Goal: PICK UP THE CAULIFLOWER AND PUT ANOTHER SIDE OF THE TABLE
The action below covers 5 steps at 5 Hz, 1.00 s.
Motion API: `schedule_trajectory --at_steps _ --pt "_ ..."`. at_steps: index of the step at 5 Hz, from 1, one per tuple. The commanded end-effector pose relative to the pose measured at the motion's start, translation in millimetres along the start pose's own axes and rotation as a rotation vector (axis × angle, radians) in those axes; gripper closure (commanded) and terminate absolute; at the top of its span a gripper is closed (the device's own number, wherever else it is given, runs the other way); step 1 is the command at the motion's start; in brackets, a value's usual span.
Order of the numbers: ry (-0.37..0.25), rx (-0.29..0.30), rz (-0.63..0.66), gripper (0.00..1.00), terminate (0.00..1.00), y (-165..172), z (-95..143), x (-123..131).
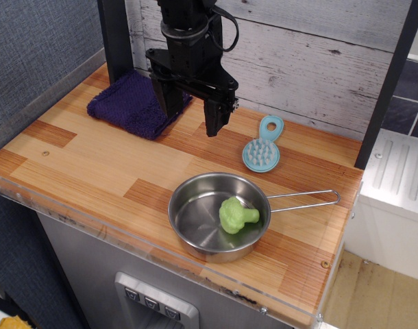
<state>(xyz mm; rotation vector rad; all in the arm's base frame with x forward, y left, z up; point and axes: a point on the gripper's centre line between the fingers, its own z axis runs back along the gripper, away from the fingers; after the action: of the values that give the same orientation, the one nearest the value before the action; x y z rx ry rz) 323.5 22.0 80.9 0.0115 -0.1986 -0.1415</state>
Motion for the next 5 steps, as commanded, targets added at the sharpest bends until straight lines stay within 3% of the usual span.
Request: schedule_trajectory --at_steps 1,5 --pt "0.000 0.000 0.000 0.00 0.00 0 0 0" --pt "0.041 -0.048 -0.165 0.00 0.00 -52 -6 -44"
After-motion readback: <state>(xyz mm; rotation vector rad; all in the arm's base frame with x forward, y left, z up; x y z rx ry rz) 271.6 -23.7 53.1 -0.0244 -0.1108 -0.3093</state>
